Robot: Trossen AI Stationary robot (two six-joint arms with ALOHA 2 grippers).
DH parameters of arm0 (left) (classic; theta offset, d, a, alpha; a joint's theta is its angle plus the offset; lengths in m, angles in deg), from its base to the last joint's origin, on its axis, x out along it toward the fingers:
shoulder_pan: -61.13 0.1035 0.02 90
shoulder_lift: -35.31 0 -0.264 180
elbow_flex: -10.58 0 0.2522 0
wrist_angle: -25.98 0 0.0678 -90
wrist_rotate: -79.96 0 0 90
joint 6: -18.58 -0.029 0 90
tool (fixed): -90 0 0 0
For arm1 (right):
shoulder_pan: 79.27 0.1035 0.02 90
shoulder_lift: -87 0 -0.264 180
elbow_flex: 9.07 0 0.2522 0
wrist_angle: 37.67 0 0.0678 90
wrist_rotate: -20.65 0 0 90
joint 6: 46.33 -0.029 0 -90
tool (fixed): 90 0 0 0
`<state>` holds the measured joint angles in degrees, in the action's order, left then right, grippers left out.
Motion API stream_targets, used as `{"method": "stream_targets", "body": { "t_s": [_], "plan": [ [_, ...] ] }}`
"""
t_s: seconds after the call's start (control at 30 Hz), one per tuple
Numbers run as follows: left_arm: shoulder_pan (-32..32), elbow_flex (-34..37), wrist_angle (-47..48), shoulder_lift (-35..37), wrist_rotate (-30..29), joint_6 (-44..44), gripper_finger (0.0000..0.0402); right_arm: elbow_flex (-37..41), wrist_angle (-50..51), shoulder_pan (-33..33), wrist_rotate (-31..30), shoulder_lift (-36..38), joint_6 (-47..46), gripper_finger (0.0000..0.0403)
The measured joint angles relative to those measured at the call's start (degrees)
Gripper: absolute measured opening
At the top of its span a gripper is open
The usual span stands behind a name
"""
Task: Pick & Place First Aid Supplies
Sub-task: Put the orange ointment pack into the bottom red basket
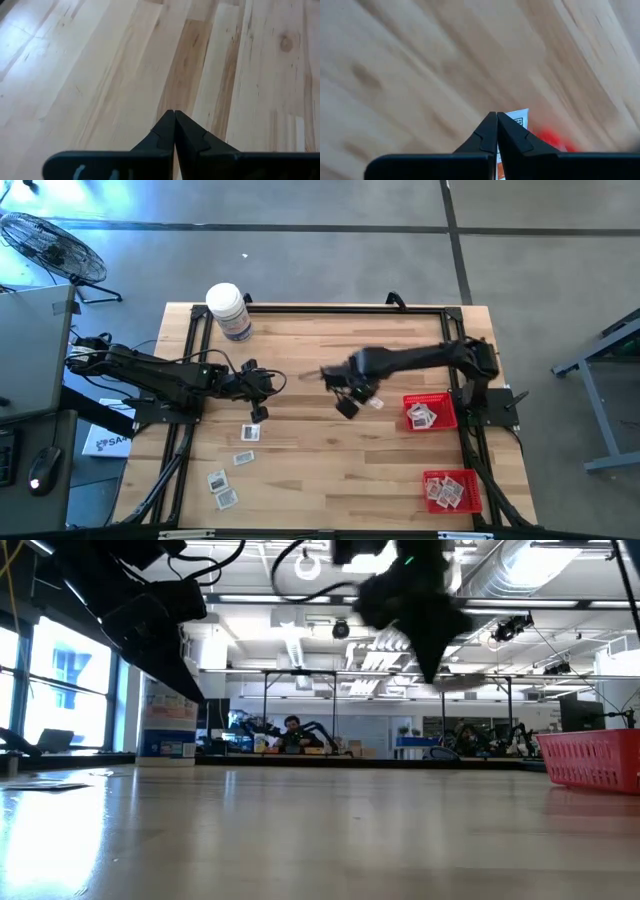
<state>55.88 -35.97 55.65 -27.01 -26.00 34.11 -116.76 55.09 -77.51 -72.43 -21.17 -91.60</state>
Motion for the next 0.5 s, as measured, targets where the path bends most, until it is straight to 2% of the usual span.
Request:
{"method": "stream_targets", "body": {
  "t_s": [0.17,0.3,0.4,0.5],
  "plan": [
    [0.0,0.0,-3.5,0.0,-0.1,-1.1,0.0,0.0,11.3,11.0,1.7,4.6,-13.6,0.0],
    [0.0,0.0,-6.8,0.0,-0.2,-2.2,0.0,4.1,6.8,21.3,6.8,9.0,-24.5,0.0],
    [0.0,0.0,-8.1,0.0,-0.2,-3.1,0.0,10.9,4.8,28.7,11.6,11.6,-35.8,0.0],
    [0.0,0.0,-9.4,0.0,-0.2,-3.7,0.0,18.8,-1.8,35.2,16.6,14.2,-43.9,0.0]
  ]
}}
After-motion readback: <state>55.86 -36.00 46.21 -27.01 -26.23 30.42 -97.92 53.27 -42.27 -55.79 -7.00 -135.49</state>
